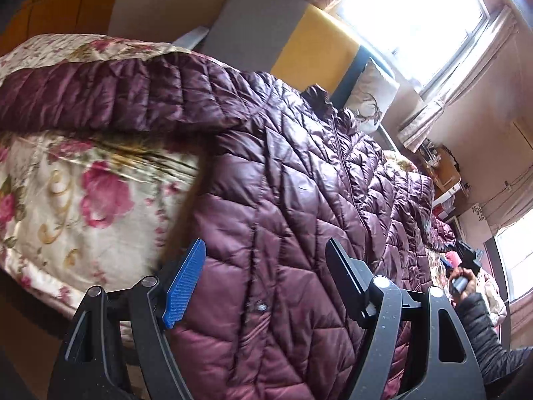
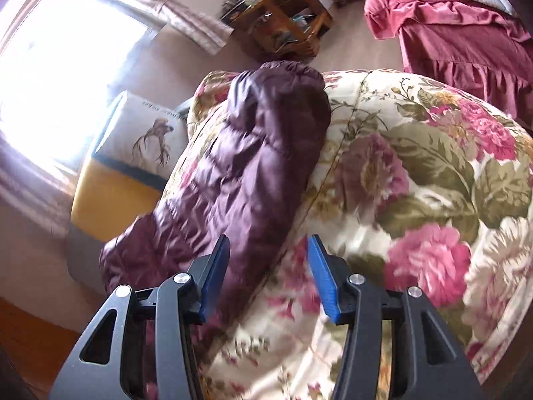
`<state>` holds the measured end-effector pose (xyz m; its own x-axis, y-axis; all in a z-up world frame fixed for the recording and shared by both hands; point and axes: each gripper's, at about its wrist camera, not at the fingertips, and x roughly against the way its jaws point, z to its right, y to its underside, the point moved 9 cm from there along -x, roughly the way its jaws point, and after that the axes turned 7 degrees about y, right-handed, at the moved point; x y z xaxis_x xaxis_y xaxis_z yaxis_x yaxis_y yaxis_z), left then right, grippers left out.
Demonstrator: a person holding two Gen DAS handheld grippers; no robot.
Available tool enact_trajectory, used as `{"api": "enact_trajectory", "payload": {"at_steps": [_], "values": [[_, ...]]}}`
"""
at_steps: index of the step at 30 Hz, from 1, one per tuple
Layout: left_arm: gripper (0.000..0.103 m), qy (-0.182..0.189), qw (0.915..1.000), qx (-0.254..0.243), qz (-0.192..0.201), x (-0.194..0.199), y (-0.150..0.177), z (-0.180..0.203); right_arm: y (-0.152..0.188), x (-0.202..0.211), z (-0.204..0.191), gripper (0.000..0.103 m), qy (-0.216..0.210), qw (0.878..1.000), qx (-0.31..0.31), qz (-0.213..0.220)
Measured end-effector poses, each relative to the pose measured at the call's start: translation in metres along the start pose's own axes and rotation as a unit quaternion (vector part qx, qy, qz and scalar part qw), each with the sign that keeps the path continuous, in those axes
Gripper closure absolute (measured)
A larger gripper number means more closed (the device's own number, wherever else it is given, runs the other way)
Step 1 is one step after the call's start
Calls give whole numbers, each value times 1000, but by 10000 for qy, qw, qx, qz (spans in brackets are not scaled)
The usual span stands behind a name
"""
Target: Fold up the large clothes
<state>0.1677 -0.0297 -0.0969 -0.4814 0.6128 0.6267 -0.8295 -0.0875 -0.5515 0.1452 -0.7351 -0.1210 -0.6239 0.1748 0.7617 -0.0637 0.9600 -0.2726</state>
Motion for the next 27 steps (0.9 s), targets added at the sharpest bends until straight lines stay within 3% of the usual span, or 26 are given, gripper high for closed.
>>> {"api": "enact_trajectory", "payload": {"at_steps": [4,6,7,10,12,16,17,19,21,24,27], "values": [[30,2,9998,10,-209,-25,2,13,-22,-16,7,54,204,9996,-180,69],[30,-20,9995,5,-302,-37,3,18,-26,-20,-3,76,333,9994,8,31],[30,-17,9994,13,-347,-43,3,20,-33,-11,-4,94,328,9993,156,67],[30,-142,9987,-81,-479,-57,4,24,-46,52,-12,97,469,9932,689,815],[30,-208,9982,-147,-540,-64,5,25,-46,88,7,97,956,9858,721,1179],[30,-219,9971,-111,-719,-77,13,18,-16,62,59,97,2065,9700,1019,783],[30,-267,9968,-133,-746,-79,13,17,-9,47,71,97,2162,9697,956,610],[28,-293,9965,-202,-754,-79,11,19,-3,41,77,97,2271,9660,1015,701],[28,-201,9974,-275,-634,-73,4,22,0,44,72,96,2482,9590,1134,762],[24,-181,9986,-378,-313,-60,-13,22,-3,54,65,88,2228,9685,903,650],[23,-293,9989,-371,-51,-54,-31,14,-4,85,57,50,2136,9682,983,853]]}}
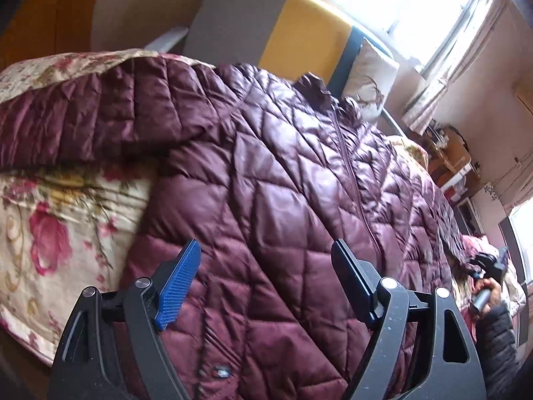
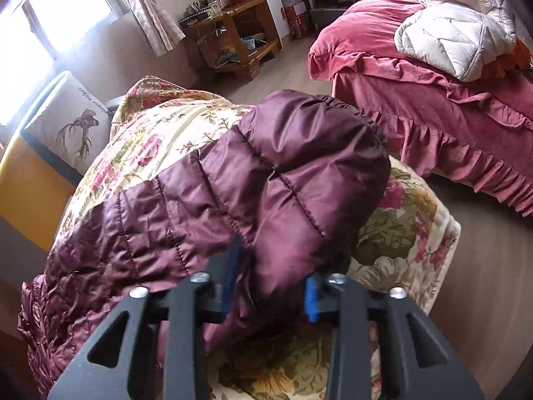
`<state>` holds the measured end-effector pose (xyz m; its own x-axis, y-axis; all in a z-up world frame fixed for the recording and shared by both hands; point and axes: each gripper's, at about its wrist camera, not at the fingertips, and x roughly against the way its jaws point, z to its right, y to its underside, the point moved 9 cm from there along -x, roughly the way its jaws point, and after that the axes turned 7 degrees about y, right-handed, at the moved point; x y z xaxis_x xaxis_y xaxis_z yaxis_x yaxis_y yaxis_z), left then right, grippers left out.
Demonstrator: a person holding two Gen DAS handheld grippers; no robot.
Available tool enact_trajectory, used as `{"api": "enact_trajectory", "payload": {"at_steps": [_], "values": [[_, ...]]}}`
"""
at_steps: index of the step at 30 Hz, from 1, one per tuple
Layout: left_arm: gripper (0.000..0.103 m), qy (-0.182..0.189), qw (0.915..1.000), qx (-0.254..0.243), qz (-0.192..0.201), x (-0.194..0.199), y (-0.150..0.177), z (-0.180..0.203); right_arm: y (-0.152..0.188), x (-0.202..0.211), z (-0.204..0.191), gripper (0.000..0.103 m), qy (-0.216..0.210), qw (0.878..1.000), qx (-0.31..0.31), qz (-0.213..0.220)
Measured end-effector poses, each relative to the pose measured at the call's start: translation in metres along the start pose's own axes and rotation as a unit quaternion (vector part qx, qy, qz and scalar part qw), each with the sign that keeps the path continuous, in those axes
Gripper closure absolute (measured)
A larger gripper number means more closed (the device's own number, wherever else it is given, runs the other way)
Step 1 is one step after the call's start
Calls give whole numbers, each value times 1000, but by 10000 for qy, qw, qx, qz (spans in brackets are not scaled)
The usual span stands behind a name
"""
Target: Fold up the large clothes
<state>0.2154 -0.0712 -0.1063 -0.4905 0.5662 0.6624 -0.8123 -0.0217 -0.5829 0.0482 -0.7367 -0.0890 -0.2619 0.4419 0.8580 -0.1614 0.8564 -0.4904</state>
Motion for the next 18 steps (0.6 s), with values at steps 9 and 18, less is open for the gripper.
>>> {"api": "enact_trajectory", "payload": {"at_steps": [9,18], "values": [[23,-343,9903,1186,633,21,-31,-68,49,91,-154,25,-1327,9782,1497,554],[23,-2440,9058,3024,1691,145,-37,-286,195,71,-316,25,-2155,9227,3189,-242]]}}
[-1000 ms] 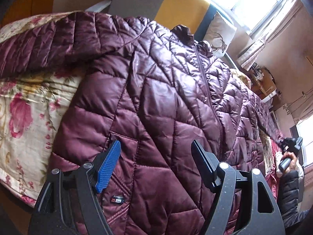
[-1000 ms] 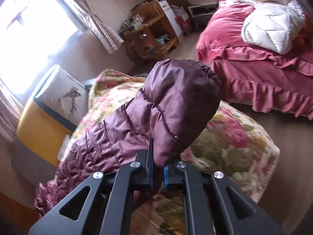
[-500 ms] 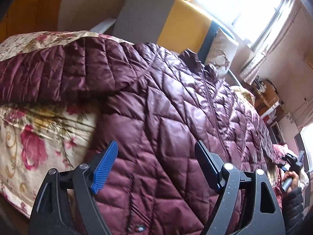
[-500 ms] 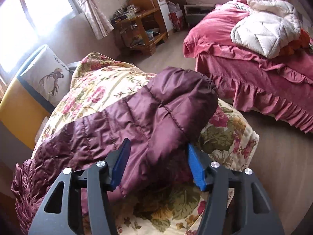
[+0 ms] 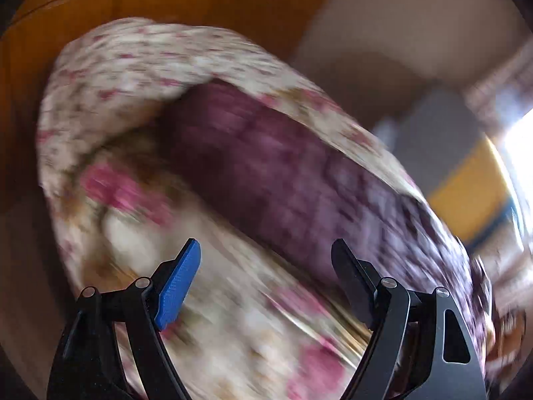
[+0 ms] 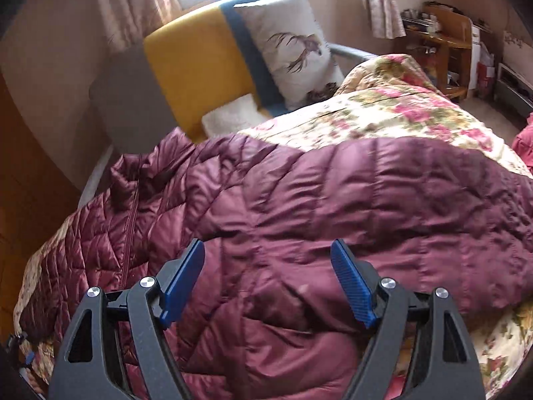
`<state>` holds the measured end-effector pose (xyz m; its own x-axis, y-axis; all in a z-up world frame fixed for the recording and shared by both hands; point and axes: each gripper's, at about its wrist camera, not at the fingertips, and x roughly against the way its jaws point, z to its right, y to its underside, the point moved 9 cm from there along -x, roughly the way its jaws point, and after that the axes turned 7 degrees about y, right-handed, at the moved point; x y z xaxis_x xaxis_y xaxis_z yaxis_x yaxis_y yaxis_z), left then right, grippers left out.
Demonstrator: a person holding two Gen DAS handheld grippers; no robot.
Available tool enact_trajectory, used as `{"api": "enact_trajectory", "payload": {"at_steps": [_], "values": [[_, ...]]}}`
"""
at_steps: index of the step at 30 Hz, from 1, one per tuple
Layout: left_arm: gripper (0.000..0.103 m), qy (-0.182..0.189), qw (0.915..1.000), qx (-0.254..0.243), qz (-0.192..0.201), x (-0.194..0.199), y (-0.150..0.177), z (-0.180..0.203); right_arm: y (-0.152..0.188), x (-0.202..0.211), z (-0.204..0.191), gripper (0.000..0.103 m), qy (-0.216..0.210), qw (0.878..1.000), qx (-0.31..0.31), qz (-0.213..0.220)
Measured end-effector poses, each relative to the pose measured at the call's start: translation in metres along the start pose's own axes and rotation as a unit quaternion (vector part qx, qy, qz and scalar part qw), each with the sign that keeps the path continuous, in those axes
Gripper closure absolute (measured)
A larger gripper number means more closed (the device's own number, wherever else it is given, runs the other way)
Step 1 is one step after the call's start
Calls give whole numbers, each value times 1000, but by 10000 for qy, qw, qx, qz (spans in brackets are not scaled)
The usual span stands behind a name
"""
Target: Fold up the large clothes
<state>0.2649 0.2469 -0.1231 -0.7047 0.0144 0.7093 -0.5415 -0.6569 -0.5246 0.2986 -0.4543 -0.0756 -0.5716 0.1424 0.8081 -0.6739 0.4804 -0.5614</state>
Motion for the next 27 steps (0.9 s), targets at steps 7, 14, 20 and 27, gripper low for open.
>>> {"api": "enact_trajectory", "payload": {"at_steps": [7,14,20,27], "values": [[19,-252,9968,749,124,-36,-81,-82,21,-34,0,22,389,9991,169,-77],[87,-100,9999,-67,86,-47,-90,-54,27,-41,-4,21,527,9981,329,-2],[87,-642,9975,-303,-60,-45,-55,-90,32,-49,-8,18,696,9962,513,54],[25,-977,9950,-49,205,-11,-69,-68,21,-24,-3,17,142,9995,260,-107]]}}
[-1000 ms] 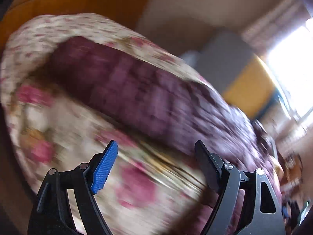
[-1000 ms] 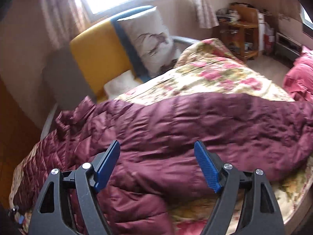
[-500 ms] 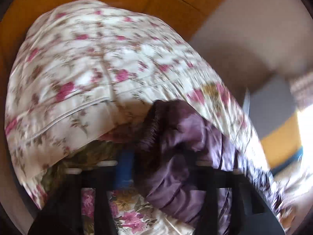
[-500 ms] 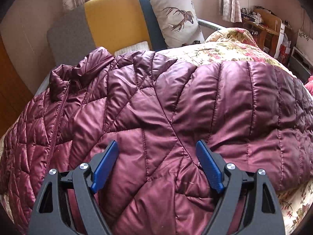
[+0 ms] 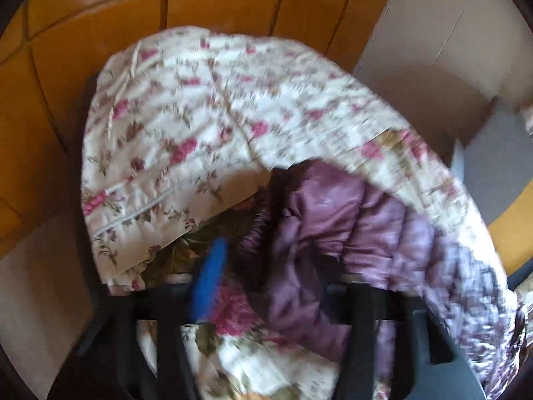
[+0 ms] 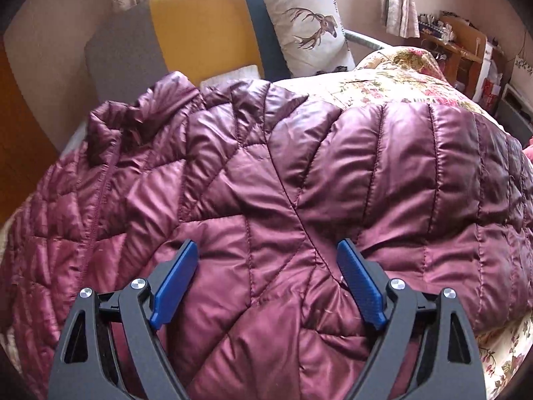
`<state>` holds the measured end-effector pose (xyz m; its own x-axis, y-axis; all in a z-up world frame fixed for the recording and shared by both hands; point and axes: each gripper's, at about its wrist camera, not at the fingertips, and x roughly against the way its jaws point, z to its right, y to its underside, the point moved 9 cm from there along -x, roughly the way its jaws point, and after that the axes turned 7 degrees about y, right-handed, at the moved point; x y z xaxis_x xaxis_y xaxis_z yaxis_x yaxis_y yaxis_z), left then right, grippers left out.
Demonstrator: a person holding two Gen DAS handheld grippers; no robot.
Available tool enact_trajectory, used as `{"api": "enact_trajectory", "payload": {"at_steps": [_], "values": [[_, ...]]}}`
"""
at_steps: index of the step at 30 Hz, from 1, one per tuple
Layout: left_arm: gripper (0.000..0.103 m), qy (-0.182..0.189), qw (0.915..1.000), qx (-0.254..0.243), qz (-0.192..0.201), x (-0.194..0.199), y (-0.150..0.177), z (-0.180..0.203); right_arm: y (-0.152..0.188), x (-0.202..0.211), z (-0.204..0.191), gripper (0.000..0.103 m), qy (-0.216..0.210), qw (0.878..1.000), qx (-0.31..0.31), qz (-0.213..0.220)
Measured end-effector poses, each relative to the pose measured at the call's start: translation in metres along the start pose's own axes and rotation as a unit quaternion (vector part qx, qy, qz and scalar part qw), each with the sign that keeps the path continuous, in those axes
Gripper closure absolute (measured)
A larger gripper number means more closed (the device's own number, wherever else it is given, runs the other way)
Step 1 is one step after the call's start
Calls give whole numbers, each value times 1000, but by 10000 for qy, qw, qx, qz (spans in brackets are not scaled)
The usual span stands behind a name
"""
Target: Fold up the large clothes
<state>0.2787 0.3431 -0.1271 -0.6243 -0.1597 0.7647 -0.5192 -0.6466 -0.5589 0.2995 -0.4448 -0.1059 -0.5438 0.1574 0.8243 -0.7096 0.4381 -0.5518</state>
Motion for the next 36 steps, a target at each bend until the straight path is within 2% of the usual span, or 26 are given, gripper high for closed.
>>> {"api": "enact_trajectory", "payload": {"at_steps": [2,4,8,9,11,14,15,16,19,21,22,23,26,28,31,34,36], "values": [[24,98,9992,-99,374,24,-5,15,-4,23,11,13,-283,9991,-263,186],[24,371,9973,-369,505,45,1,40,-6,44,39,13,-374,9968,-617,354],[23,1034,9892,-883,540,74,35,89,8,69,138,14,-357,9803,-1881,496],[23,1221,9858,-1064,440,78,52,104,15,74,170,16,-284,9719,-2280,518],[23,1506,9797,-1298,250,84,80,127,29,79,225,28,-153,9560,-2884,513],[23,1950,9667,-1647,-193,89,129,166,53,81,299,37,64,9212,-3859,494],[23,2140,9608,-1724,-373,92,148,180,61,81,322,39,50,9048,-4226,513],[23,2251,9558,-1830,-484,95,163,191,67,81,341,39,75,8911,-4505,544],[23,2500,9412,-2184,-636,104,198,227,75,75,380,42,46,8628,-5024,555],[23,2646,9311,-2399,-739,112,221,249,73,69,395,51,-19,8496,-5244,566],[23,2728,9262,-2476,-801,115,232,260,70,67,400,60,-8,8472,-5281,580],[23,2789,9227,-2518,-862,114,239,265,67,66,402,78,-22,8479,-5271,564],[23,2968,9096,-2709,-1059,119,267,288,54,71,400,95,-32,8573,-5122,518],[23,3079,9019,-2810,-1135,122,277,297,30,97,389,95,-159,8747,-4765,877],[23,3314,8865,-3020,-1149,129,290,309,-19,128,352,95,-400,9023,-4090,1304],[23,3485,8738,-3200,-1127,133,299,319,-67,151,289,95,-834,9239,-3378,1590],[23,3605,8660,-3262,-1174,136,302,324,-91,156,236,95,-1126,9367,-2898,1609]]}}
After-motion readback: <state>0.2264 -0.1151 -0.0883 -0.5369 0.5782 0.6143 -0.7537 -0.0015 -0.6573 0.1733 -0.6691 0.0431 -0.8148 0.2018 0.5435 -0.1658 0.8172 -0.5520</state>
